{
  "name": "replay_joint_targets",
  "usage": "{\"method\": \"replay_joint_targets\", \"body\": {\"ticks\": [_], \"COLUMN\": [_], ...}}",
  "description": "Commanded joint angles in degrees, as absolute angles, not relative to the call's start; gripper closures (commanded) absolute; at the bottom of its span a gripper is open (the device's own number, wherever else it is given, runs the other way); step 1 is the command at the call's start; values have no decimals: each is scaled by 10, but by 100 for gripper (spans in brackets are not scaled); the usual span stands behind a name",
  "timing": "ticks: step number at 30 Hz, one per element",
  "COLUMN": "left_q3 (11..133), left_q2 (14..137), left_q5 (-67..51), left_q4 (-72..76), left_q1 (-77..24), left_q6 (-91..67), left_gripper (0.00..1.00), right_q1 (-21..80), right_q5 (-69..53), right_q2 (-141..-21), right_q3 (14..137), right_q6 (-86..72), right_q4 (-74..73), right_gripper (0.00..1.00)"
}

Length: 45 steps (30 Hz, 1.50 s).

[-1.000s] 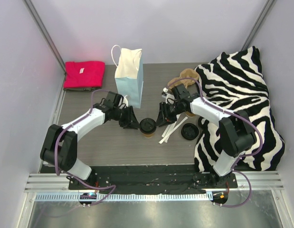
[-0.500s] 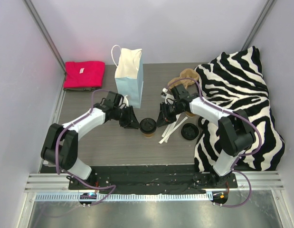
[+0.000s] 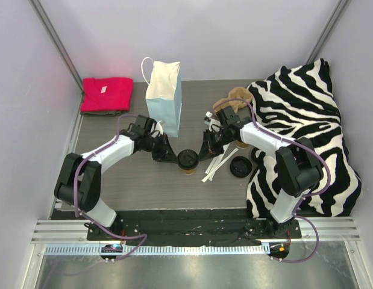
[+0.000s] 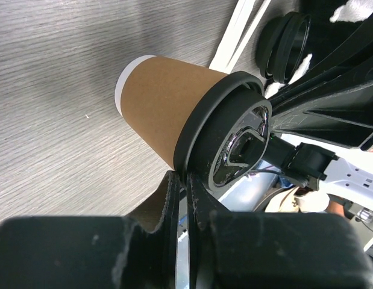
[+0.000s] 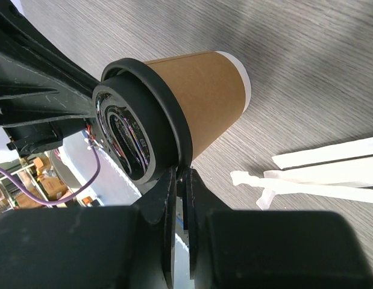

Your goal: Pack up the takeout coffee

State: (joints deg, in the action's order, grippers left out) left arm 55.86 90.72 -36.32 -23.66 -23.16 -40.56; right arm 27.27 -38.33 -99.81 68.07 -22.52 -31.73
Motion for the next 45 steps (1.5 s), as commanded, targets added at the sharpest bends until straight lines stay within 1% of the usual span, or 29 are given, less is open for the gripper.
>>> {"method": "replay_joint_targets", "body": {"ticks": [1, 5, 11, 13, 14, 16, 17, 19, 20, 21, 22, 23, 25, 27, 29, 30, 31, 33, 36, 45], "left_q3": [537, 532, 520, 514, 516, 524, 527, 528, 527, 529, 531, 535, 548, 558, 563, 568, 570, 576, 570, 515], "left_q2": [955, 966, 975, 966, 949, 928, 906, 880, 858, 847, 839, 832, 816, 794, 774, 766, 751, 744, 750, 784], "left_q5": [-280, -265, -255, -269, -272, -294, -303, -330, -336, -341, -347, -350, -356, -360, -352, -346, -337, -313, -312, -351], "left_q4": [-243, -243, -242, -234, -229, -218, -208, -188, -168, -157, -151, -146, -155, -168, -203, -217, -246, -273, -306, -252], "left_q1": [-242, -238, -233, -232, -234, -234, -234, -233, -234, -234, -234, -234, -234, -234, -234, -233, -233, -231, -220, -200], "left_q6": [-390, -392, -396, -396, -395, -396, -397, -406, -416, -420, -422, -425, -425, -417, -402, -387, -380, -368, -361, -414], "left_gripper": [95, 100, 100, 100, 98, 93, 87, 82, 75, 73, 70, 65, 59, 54, 48, 47, 46, 45, 46, 49], "right_q1": [291, 293, 294, 296, 298, 300, 303, 305, 306, 307, 307, 307, 307, 306, 306, 305, 304, 302, 300, 300], "right_q5": [-327, -323, -321, -331, -337, -369, -378, -390, -398, -401, -402, -404, -406, -408, -408, -402, -399, -398, -407, -441], "right_q2": [-1036, -1043, -1054, -1052, -1050, -1039, -1035, -1022, -1018, -1012, -1001, -998, -990, -977, -963, -959, -956, -961, -972, -981], "right_q3": [674, 671, 669, 674, 678, 691, 698, 725, 734, 748, 754, 758, 766, 768, 768, 767, 766, 767, 777, 777], "right_q6": [-194, -192, -192, -192, -191, -193, -193, -191, -190, -188, -187, -188, -187, -184, -180, -178, -175, -171, -173, -186], "right_q4": [-312, -312, -311, -310, -310, -310, -311, -322, -325, -328, -331, -333, -339, -344, -350, -351, -351, -350, -349, -335], "right_gripper": [91, 91, 91, 91, 89, 86, 83, 80, 75, 73, 67, 65, 59, 57, 50, 49, 47, 47, 47, 50]}}
